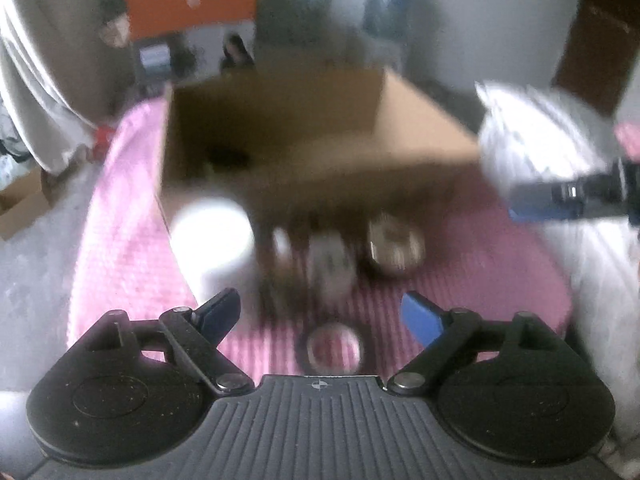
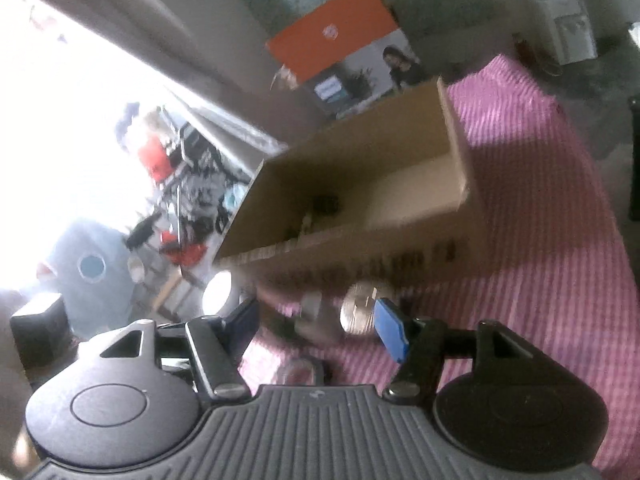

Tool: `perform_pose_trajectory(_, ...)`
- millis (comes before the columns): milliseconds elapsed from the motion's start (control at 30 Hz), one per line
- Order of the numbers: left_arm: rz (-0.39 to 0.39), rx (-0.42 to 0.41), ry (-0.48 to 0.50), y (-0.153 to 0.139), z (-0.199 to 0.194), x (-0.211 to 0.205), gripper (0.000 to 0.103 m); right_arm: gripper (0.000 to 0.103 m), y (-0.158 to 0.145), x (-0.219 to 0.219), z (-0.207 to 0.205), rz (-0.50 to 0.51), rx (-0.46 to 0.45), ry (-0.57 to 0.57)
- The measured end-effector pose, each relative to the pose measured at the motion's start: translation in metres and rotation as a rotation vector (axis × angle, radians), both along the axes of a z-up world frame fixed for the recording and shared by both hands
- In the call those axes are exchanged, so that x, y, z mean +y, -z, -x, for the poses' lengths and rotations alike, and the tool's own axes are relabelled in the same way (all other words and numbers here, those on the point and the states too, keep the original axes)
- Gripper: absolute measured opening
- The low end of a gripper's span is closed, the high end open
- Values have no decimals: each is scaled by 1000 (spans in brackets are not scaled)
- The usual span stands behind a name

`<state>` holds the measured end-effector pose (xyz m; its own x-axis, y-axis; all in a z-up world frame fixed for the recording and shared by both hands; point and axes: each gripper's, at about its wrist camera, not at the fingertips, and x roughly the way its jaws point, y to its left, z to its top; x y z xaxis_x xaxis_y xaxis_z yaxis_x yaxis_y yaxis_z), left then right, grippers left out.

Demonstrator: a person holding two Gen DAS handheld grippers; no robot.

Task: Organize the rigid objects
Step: 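Move both tools back toward the black tape roll on the table, then grasp the black tape roll with the right gripper while the left gripper closes on it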

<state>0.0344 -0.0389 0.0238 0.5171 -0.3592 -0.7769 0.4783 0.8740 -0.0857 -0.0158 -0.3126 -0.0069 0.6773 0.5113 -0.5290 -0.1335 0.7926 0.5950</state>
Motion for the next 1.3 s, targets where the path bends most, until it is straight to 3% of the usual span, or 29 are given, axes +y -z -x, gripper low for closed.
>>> perform_pose_trajectory(167,-63,38,39,34,6,-10,88,62,27,43,-3,38,66,-107)
perform_pose_trajectory(367,-73,39,65,53,6,-19,72,50,52,78,-11,124,134,-181)
perform_pose_trajectory(800,-93,-21,103,62,21,-29,60,24,67,98,-39,191,174,-211)
perform_pose_trajectory(1133,-50,-23,207,62,28,-50,57,21,64,80,-24,227,173,-158)
perform_pose_trajectory(1300,-99,-35,207,64,30,-56,62,23,57,67,-13,254,145,-110)
